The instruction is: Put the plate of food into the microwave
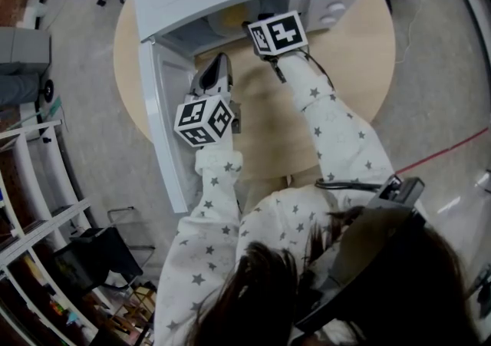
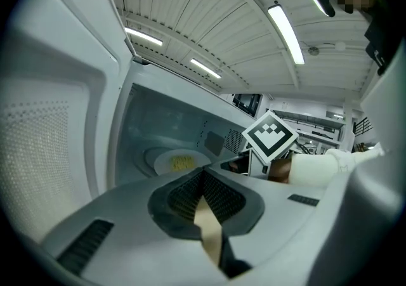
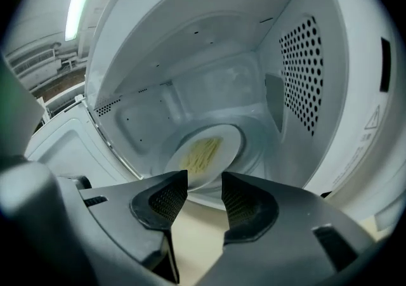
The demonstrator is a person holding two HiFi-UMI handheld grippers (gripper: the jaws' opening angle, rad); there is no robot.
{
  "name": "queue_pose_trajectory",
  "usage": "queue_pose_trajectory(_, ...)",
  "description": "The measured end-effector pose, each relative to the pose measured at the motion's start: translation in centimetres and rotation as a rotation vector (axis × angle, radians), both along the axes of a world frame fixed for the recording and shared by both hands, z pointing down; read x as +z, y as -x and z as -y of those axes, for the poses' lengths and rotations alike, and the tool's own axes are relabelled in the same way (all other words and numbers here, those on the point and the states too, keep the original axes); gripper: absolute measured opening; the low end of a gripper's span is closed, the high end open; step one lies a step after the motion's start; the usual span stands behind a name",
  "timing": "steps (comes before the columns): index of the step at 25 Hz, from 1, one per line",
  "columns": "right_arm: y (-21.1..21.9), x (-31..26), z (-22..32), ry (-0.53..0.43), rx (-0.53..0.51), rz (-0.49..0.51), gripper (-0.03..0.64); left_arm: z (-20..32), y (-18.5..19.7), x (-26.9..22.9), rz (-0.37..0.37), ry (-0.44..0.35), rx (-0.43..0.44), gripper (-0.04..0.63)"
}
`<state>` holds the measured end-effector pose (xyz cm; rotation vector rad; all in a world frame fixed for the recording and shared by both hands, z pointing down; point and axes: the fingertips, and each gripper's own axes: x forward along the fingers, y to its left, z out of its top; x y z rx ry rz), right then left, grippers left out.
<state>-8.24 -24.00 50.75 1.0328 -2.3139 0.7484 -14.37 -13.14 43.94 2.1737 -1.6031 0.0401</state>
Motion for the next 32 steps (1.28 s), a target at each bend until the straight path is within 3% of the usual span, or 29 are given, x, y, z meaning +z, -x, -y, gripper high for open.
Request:
queue_pose_trajectory(4,-0.5,0.1,1.2,0.012,0.111,0.073,0.166,0.0,0.0,0.3,-0.002,0.009,-0.005,0.002)
queue_pose_trajectory(8,-0.8,-0.6,1.6,0.052,0.187,0.225,0.166,-0.2,0.3,0.4,-0.004,0.010,-0.012,0.002)
queue_pose_trajectory(15,-1.1,-1.2,1.1,0.096,0.211,0.299,0.166,-0.2,0.1,0.1,-0.014,0.002,-0.007,0.002)
queue_pose_trajectory(23,-0.1,-4.4,-2.2,0.154,0.103,0.538,0.164,0.1,-0.2,-0.3,-0.027,-0.007,-0.002,0.002)
queue_pose_trajectory(24,-0.1,-5.0,-2.6,0.156,0.096,0.566,0.145,0.2,-0.2,-0.3,-0.028,-0.008,-0.003,0.002)
queue_pose_trajectory(25,-0.1,-5.5,-3.0,0.154,0.093,0.588,0.070,0.2,-0.2,-0.4,-0.030,-0.010,-0.004,0.002)
queue_pose_trajectory(28,-0.5,-6.8,-4.2,0.151,0.077,0.636,0.008,0.2,-0.4,-0.9,-0.043,-0.020,-0.005,0.002)
queue_pose_trajectory(32,-1.6,-8.3,-6.3,0.167,0.061,0.694,0.006,-0.4,-1.4,-1.8,-0.048,-0.026,0.002,0.002)
